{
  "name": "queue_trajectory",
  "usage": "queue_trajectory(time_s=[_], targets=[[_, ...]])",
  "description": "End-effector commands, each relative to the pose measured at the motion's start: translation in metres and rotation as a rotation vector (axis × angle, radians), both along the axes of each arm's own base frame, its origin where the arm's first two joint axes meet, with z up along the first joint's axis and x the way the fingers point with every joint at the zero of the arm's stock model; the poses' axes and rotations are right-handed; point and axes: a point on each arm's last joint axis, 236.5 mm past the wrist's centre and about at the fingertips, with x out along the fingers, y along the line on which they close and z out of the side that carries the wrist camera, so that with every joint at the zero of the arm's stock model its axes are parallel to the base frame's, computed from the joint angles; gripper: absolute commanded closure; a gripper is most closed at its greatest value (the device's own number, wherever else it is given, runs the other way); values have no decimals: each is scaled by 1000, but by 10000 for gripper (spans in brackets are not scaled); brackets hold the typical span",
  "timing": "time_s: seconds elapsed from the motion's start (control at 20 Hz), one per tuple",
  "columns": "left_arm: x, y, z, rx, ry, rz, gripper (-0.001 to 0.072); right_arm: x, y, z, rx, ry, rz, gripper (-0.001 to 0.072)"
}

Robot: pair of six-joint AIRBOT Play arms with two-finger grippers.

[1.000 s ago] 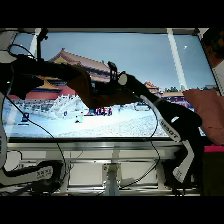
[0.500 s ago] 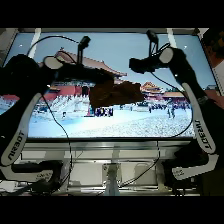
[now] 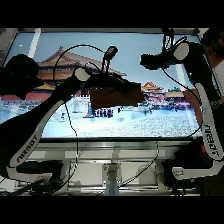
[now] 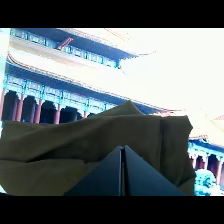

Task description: Fold the clothes and pants, and hang the long-sleeved shirts on hangers.

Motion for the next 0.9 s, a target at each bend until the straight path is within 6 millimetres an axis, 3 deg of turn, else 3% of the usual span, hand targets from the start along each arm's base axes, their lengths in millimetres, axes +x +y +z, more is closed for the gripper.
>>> queue_trajectory(time_s=[0.0,0.1,0.15,0.3,0.4,0.5,0.65,0.8,0.85], targets=[[16,22,3,1,1,37,12,-2,-25,-7,-159,-8,54,627],[23,48,11,-2,15,45,13,-4,-53,-14,-238,20,40,127],[27,61,15,-4,21,51,12,-8,-67,-20,-248,54,19,76],[33,93,22,-7,41,64,13,-20,-110,-47,-242,186,-52,77],[33,103,22,-11,73,68,13,-24,-123,-72,-160,259,-69,77],[35,106,21,-14,84,78,13,-33,-102,-96,10,347,30,78],[34,105,21,-16,85,76,13,-39,-51,-116,292,412,202,80],[34,104,21,-16,85,76,14,-30,-23,-141,376,420,248,78],[34,104,21,-16,85,76,17,-26,-19,-153,366,418,248,42]])
